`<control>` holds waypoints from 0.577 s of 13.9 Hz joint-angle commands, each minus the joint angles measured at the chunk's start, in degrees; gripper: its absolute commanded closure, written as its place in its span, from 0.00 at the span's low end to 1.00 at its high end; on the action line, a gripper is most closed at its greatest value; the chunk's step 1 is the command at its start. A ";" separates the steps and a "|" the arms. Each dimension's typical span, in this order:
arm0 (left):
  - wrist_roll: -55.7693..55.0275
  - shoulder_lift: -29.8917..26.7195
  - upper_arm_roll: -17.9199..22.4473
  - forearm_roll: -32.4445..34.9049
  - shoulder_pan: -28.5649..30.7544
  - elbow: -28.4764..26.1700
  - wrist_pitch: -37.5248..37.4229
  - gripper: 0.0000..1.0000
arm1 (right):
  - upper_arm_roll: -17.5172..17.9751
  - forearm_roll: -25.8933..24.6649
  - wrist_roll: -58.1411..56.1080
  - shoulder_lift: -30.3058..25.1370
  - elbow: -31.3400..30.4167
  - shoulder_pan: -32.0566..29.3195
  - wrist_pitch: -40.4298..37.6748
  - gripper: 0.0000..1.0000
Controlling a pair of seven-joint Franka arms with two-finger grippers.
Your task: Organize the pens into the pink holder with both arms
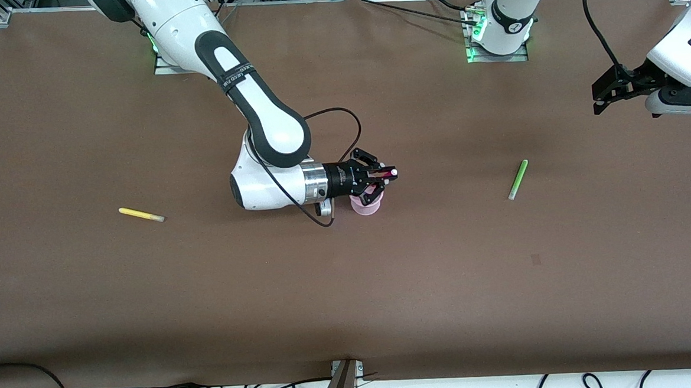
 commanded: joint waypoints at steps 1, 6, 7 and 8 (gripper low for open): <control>-0.69 -1.64 0.91 -0.78 -1.09 -1.66 0.83 0.00 | 0.01 1.66 -1.44 -0.96 -2.74 0.59 0.84 1.00; -7.62 -5.60 1.53 -3.24 -1.97 -8.08 1.71 0.00 | 0.09 1.66 -6.62 -0.08 -3.89 0.77 0.85 1.00; -7.80 -5.69 1.01 -3.68 -2.15 -7.90 1.71 0.00 | 0.01 1.66 -7.59 0.36 -4.06 0.77 0.85 1.00; -7.72 -5.60 0.91 -4.90 -1.54 -7.99 1.80 0.00 | 0.01 1.66 -8.99 0.71 -4.15 0.77 0.67 1.00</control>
